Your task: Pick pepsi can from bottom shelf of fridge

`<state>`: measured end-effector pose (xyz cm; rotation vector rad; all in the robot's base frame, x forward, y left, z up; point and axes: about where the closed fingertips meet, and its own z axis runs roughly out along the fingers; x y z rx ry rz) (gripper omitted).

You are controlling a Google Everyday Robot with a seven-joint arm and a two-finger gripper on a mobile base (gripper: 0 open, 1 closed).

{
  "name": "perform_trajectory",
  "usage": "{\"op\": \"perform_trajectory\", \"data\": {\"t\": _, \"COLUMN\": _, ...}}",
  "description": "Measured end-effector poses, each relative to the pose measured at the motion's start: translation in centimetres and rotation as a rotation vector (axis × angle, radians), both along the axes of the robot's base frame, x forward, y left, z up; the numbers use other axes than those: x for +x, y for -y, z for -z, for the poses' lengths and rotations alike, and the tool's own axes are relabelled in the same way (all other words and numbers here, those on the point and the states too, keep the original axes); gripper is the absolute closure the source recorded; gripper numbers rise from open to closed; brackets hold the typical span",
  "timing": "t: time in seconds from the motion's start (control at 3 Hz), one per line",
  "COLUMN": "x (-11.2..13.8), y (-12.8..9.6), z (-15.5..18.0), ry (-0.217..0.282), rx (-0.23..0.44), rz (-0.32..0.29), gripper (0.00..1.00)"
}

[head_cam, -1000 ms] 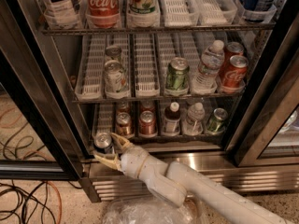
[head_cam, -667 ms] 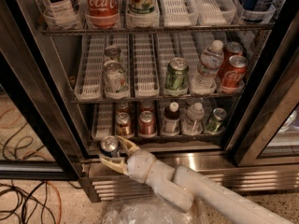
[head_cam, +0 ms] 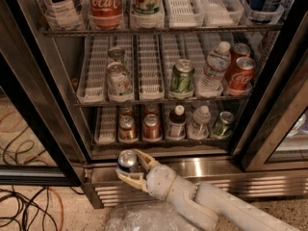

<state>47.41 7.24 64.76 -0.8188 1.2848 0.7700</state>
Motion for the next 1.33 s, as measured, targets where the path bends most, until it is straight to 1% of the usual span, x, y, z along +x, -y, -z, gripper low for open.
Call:
{"op": "perform_trajectory", "data": {"t": 0.33, "x": -2.3, "y": 2.3, "z": 0.7, "ry": -0.016, "rx": -0.026, "rz": 0.024, "gripper": 1.0}}
{"op": "perform_trajectory", "data": {"t": 0.67, "x": -3.8, "y": 3.4, "z": 0.9, "ry": -0.022, "rx": -0.052, "rz": 0.048, "gripper": 1.0}}
{"op": "perform_trajectory", "data": {"t": 1.0, "x": -5.7, "y": 4.3, "z": 0.5, "ry": -0.071, "rx": -0.042, "rz": 0.046, "gripper": 1.0}}
{"op": "perform_trajectory", "data": {"t": 1.33, "x": -7.7, "y": 4.6, "z": -0.9, "ry": -0.161, "rx": -0.043, "rz": -0.039, "gripper": 1.0}}
